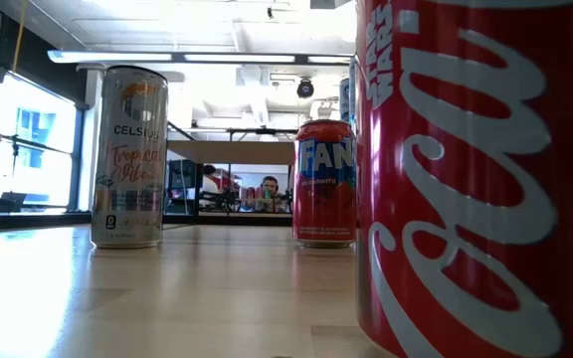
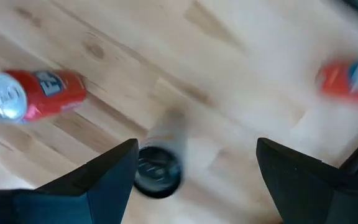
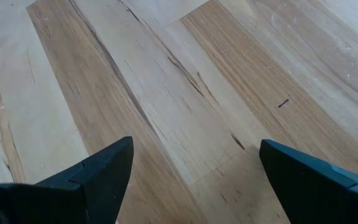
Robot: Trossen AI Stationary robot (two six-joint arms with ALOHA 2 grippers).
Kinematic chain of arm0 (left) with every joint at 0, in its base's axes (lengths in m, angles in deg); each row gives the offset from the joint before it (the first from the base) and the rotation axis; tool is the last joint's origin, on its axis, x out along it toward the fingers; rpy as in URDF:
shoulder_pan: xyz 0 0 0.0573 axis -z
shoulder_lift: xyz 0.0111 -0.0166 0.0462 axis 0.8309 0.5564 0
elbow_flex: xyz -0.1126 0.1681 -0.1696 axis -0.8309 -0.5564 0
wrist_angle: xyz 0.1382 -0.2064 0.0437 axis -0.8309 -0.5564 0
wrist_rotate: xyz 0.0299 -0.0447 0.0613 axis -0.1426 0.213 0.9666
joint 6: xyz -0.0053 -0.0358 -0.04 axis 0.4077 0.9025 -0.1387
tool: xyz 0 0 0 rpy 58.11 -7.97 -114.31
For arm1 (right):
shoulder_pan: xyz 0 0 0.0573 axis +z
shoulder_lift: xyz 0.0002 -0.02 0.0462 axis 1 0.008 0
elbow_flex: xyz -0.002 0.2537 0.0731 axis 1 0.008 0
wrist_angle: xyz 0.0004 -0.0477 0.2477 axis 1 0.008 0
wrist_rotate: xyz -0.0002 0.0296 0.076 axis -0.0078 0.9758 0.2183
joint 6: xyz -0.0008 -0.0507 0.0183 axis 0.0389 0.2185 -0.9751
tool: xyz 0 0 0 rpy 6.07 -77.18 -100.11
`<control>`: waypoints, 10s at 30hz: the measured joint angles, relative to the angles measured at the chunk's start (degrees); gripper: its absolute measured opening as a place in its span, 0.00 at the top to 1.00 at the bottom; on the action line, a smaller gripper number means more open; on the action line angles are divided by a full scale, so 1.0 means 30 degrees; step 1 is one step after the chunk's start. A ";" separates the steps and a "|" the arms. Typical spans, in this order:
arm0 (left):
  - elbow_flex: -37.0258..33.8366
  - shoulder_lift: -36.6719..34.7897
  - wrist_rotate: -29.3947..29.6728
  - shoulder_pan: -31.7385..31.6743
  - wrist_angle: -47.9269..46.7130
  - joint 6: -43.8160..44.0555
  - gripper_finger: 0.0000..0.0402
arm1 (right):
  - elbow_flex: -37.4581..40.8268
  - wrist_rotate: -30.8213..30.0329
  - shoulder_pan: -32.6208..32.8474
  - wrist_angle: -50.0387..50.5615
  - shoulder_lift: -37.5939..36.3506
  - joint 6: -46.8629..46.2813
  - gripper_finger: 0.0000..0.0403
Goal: Place canned beverage on shelf
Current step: Put the left white yellow soda can on the shelf
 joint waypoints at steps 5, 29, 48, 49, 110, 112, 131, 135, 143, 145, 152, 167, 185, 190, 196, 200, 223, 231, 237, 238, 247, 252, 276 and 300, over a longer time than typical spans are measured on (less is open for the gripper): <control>0.0189 -0.0016 0.1104 0.1235 0.1406 0.7870 0.22 | 0.0000 0.0000 0.0003 0.0000 -0.0004 0.0004 0.16; -0.2085 0.0094 0.5061 -0.0807 0.2200 2.6779 0.22 | 0.0000 0.0000 0.0007 0.0000 -0.0001 0.0004 0.16; -0.4065 0.0098 0.2784 -0.2514 0.1321 2.6771 0.22 | 0.0000 0.0000 0.0000 0.0000 -0.0004 0.0001 0.16; -0.4065 0.0169 0.2757 -0.2543 0.1330 2.6760 0.22 | 0.0000 0.0000 0.0005 0.0000 -0.0001 0.0004 0.16; -0.4029 0.1611 -0.0228 -0.3117 0.1868 2.7143 0.51 | 0.0000 -0.0044 0.0000 0.0000 0.0002 -0.0004 0.16; -0.4058 0.1470 -0.0248 -0.3117 0.1865 2.7136 0.51 | 0.0000 -0.0044 0.0007 0.0000 0.0000 0.0000 0.16; -0.2630 0.1252 -0.1396 -0.6291 0.1679 2.1235 0.50 | 0.0000 -0.0051 0.0004 0.0000 0.0003 -0.0004 0.16; -0.2630 0.1252 -0.1591 -0.7444 0.1671 1.9534 0.50 | 0.0000 -0.0051 0.0007 0.0000 -0.0004 -0.0004 0.16; -0.2615 0.1340 -0.1592 -0.9552 0.0983 1.6636 0.49 | 0.0000 -0.0051 0.0005 0.0000 -0.0001 -0.0004 0.16; -0.2615 0.1496 -0.1567 -1.0041 0.0738 1.5904 0.49 | 0.0000 -0.0051 0.0007 0.0000 -0.0004 -0.0004 0.16; -0.2608 0.2384 -0.1161 -1.1380 0.0402 1.3245 0.49 | 0.0000 -0.0054 0.0007 0.0000 -0.0004 -0.0001 0.16; -0.1714 0.3260 0.1065 -1.3104 0.0440 1.0437 0.49 | 0.0000 -0.0058 0.0004 0.0000 0.0004 -0.0001 0.16; -0.1697 0.3256 0.0576 -1.2648 0.0265 1.0430 0.37 | 0.0000 -0.0055 0.0004 -0.0003 0.0001 -0.0001 0.16; -0.1697 0.3180 0.0559 -1.2422 0.0212 1.0562 0.32 | 0.0000 -0.0058 0.0003 -0.0007 0.0004 0.0002 0.16; -0.1697 0.3110 0.0579 -1.2195 -0.0151 1.0884 0.31 | 0.0000 -0.0058 0.0000 -0.0006 0.0004 -0.0004 0.16; -0.1697 0.3041 0.0793 -1.2061 -0.0247 1.0929 0.31 | 0.0000 -0.0058 0.0001 0.0000 0.0004 0.0002 0.16; 0.0976 0.0003 1.0682 -0.4955 -0.1294 2.9151 0.31 | 0.0000 -0.0058 0.0003 -0.0001 0.0004 0.0000 0.16; -0.0133 0.1664 1.5748 -0.0991 -0.1637 4.0047 0.31 | 0.0000 -0.0058 0.0000 -0.0007 0.0004 -0.0003 0.16; -0.1585 0.3573 1.6717 0.0608 -0.1534 4.6488 0.31 | 0.0000 -0.0058 0.0005 -0.0007 0.0002 0.0004 0.16; -0.1710 0.3892 1.6758 0.0820 -0.1543 4.7300 0.31 | 0.0000 -0.0058 0.0003 -0.0005 0.0004 0.0000 0.16; -0.3093 0.6314 1.7008 0.1544 -0.1572 5.0540 0.31 | 0.0000 -0.0058 0.0007 -0.0005 0.0004 0.0004 0.16; -0.3580 0.6958 1.8746 0.2205 -0.1616 5.3149 0.31 | 0.0000 -0.0057 0.0000 -0.0007 0.0004 -0.0004 0.16; -0.4932 0.6904 1.9509 0.4321 -0.1584 5.5341 0.31 | 0.0000 -0.0055 0.0000 -0.0007 0.0004 -0.0003 0.16; -0.9644 0.6877 2.3025 0.2515 0.2027 5.5063 0.27 | 0.0000 -0.0036 0.0000 -0.0006 0.0004 0.0004 0.16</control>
